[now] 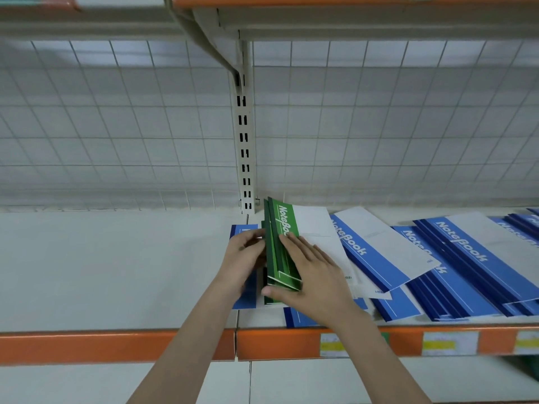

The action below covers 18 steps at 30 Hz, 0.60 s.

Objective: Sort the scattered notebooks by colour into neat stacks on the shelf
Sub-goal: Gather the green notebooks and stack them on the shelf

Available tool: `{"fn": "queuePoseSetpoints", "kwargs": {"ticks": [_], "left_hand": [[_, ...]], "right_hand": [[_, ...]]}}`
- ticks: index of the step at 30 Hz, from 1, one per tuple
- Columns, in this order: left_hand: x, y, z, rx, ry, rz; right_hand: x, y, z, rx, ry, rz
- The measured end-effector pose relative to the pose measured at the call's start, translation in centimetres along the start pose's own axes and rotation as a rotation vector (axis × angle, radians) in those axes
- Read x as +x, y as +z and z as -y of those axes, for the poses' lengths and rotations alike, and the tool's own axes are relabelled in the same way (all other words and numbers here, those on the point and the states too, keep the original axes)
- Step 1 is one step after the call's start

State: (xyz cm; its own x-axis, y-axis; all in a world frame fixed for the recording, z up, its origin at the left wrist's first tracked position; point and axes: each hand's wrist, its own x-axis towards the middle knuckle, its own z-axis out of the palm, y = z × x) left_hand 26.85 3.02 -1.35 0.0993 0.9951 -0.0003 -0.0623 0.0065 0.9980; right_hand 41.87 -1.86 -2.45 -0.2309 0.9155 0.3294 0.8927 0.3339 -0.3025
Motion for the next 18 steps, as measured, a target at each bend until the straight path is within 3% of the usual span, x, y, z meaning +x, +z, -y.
{"fn": "queuePoseSetpoints", "kwargs": {"ticks": [4, 7, 9, 12, 18], "left_hand": [[-0.1, 0.1, -0.3, -0.047, 0.056, -0.022], [-0.1, 0.0, 0.8, 0.589, 0.274, -0.131], [0.0, -0.2, 1.4, 0.850, 0.323, -0.152], [0.2, -0.4, 1.3, 0.880, 0.240, -0.073], [0.2, -0.5, 1.2, 0.741, 0.154, -0.075]], "right_hand": [[0.0, 0.2, -0.2, -0.005, 0.005, -0.030], [-0.1, -0.2, 0.0, 0.066, 0.054, -0.083], [-0.2, -0.4, 0.1, 0.113, 0.070, -0.124], [-0.2, -0.6, 0.2, 0.157, 0.082, -0.161], [-0.3, -0.6, 0.2, 0.215, 0.093, -0.175]]}}
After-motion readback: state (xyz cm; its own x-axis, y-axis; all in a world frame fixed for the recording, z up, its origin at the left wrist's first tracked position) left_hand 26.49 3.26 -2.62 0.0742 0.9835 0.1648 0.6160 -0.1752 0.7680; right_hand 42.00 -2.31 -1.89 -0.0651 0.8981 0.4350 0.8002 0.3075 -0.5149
